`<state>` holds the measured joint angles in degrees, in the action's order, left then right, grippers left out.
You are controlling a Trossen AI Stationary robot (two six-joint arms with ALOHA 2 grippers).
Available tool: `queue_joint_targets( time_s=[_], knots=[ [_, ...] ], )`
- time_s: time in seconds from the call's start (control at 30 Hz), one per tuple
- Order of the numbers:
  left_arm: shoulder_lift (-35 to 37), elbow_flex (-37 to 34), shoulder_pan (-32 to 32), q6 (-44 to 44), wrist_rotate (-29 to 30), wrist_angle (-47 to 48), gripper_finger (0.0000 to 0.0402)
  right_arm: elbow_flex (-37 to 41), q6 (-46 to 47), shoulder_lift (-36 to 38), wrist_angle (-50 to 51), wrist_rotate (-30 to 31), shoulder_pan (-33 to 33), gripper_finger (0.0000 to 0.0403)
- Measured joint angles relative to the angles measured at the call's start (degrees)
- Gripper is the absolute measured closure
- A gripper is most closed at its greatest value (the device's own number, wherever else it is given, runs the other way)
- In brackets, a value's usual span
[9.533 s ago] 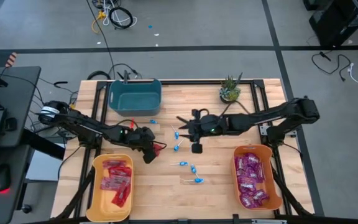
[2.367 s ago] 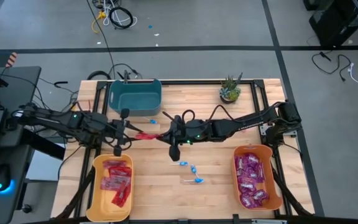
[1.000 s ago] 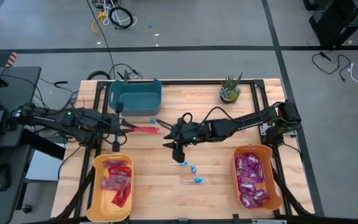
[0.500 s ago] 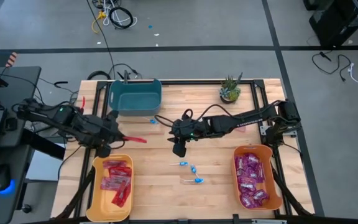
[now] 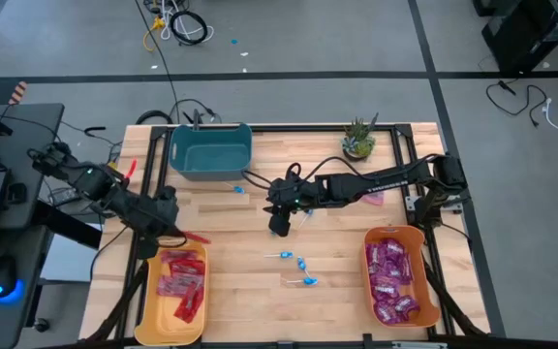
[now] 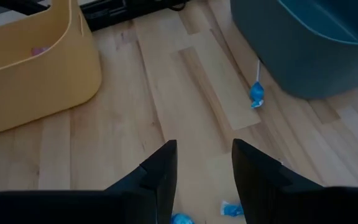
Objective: Sort candy
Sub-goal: Put the red candy into the yellow bin
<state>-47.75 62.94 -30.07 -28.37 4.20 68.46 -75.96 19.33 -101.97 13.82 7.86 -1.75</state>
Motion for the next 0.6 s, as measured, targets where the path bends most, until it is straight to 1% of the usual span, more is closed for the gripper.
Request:
queue_joint_targets(
  time_s=[0.13,0.27,0.33,0.5,0.6],
  knots=[
    [0.2,0.3,-2.8,-4.9,-3.9,3.4,0.0401,0.0,0.0,0.0,0.0,0.0,0.4,0.0263],
    [0.3,0.3,-5.3,-13.7,-10.0,4.1,0.0401,0.0,-0.5,0.0,0.0,0.0,0.4,0.0263],
    [0.2,0.3,-6.6,-18.5,-11.8,4.2,0.0401,0.0,-0.7,0.0,0.0,0.0,0.4,0.0263],
    [-0.2,0.2,-9.6,-28.0,-13.9,6.3,0.0401,0.0,-1.1,0.0,-0.5,0.0,0.3,0.0263],
    [-0.6,0.2,-11.4,-31.6,-14.1,6.9,0.0401,0.0,-1.1,0.0,-0.5,0.0,0.2,0.0263]
  ],
)
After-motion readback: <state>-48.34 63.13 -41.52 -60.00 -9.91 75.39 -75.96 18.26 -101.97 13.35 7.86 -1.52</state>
